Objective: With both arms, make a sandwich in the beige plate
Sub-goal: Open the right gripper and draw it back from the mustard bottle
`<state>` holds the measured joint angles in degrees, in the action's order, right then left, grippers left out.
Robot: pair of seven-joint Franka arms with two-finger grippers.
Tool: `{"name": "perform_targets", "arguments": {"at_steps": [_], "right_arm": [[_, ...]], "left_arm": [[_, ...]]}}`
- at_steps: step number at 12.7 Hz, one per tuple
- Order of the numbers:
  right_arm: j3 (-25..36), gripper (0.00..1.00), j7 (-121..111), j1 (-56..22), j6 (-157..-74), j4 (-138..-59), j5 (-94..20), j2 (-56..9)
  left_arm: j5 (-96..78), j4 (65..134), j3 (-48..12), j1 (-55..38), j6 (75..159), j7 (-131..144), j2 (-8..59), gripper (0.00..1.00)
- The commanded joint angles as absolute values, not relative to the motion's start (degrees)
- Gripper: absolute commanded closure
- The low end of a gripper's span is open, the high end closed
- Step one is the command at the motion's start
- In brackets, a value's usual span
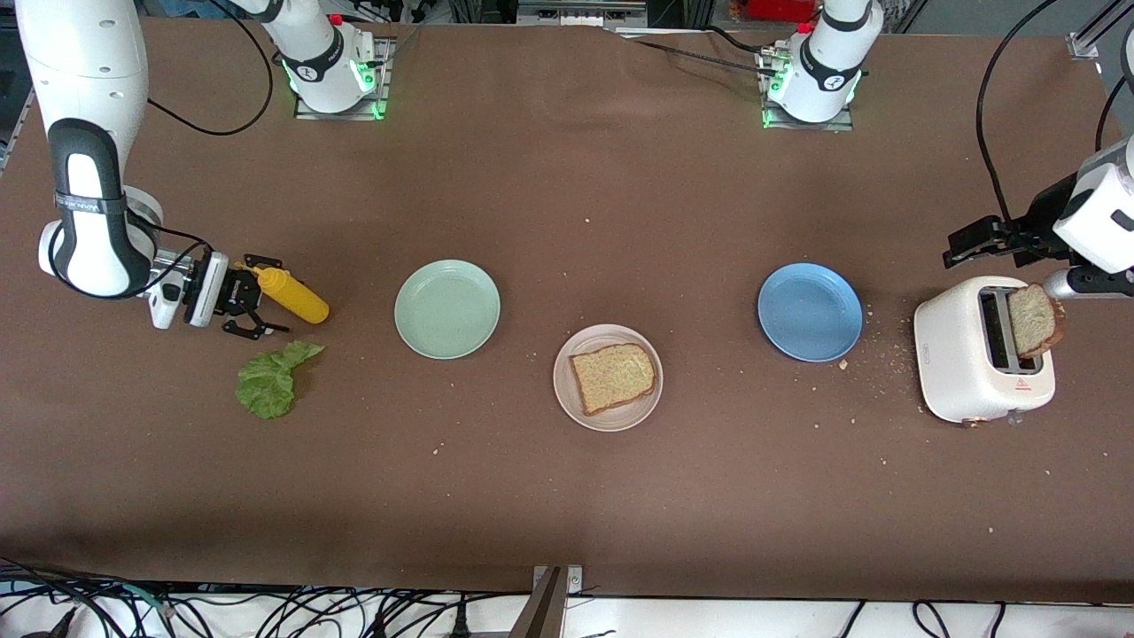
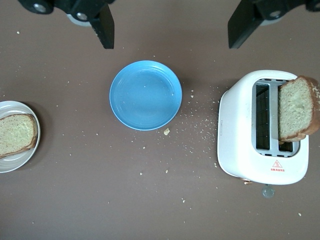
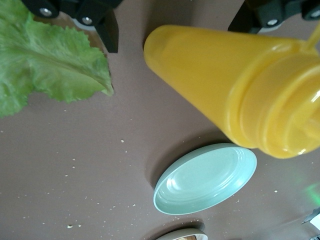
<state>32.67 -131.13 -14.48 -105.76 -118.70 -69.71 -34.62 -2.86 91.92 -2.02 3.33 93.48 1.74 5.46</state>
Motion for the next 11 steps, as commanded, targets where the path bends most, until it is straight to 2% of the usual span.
{"name": "perform_targets", "arguments": {"at_steps": [1,11], "right_arm": [[32.1,0.02,-131.0,-14.8,-105.3,-117.4,-69.5,-35.6],[32.0,0.02,-131.0,-14.2,-105.0,-116.1,-69.1,-36.8]], "left_arm": [[-1.4,91.4,-2.1,3.1,93.8,0.9,5.5,0.0],[-1.3,91.4,-2.2,3.1,93.8,1.1,5.6,0.0]]}}
